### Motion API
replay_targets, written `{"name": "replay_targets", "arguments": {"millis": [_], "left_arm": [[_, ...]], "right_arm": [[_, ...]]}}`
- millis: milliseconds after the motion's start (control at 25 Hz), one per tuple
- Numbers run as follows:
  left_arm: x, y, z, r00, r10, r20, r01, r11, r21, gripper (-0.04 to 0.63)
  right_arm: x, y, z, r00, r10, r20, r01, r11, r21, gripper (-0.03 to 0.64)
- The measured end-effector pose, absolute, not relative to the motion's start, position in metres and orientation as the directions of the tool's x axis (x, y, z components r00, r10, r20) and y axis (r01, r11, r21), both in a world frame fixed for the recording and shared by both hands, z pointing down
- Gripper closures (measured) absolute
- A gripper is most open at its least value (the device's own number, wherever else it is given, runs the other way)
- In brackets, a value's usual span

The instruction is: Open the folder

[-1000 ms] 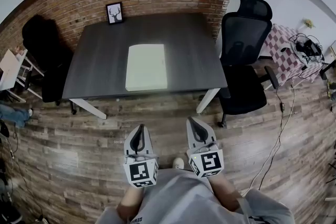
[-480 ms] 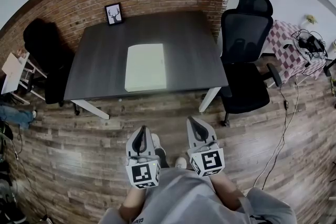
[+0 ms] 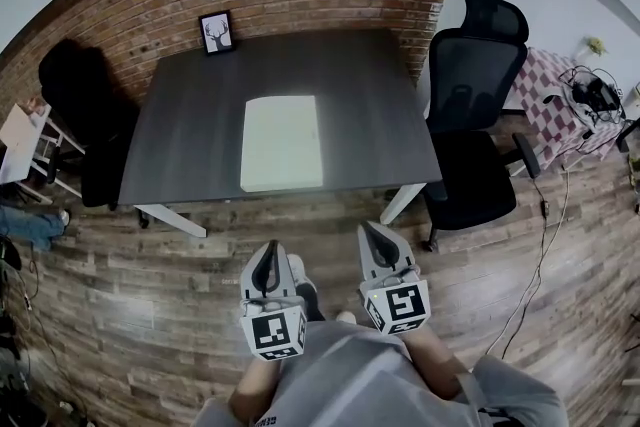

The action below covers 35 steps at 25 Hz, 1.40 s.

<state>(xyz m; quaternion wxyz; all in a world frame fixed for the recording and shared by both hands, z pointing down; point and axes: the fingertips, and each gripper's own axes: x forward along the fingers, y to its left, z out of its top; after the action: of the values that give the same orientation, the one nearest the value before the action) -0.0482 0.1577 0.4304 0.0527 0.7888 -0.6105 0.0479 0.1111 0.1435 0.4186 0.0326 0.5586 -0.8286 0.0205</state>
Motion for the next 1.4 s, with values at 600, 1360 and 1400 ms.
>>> {"name": "replay_targets", "arguments": {"millis": [600, 1360, 1400], "left_arm": [[-0.071, -0.004, 0.438, 0.313, -0.937, 0.158, -0.95, -0.308, 0.052, 0.588], [-0.096, -0.155, 0.439, 0.419, -0.89, 0.18, -0.908, -0.416, 0.056, 0.588], [-0.094, -0.157, 0.439, 0.418, -0.89, 0.179, -0.908, -0.415, 0.056, 0.588]], "right_arm": [[0.095, -0.011, 0.417, -0.305, -0.946, 0.113, -0.95, 0.311, 0.033, 0.618], [0.075, -0.16, 0.422, -0.212, -0.966, 0.146, -0.976, 0.217, 0.026, 0.618], [0.076, -0.163, 0.423, -0.219, -0.964, 0.149, -0.974, 0.225, 0.024, 0.618]]}}
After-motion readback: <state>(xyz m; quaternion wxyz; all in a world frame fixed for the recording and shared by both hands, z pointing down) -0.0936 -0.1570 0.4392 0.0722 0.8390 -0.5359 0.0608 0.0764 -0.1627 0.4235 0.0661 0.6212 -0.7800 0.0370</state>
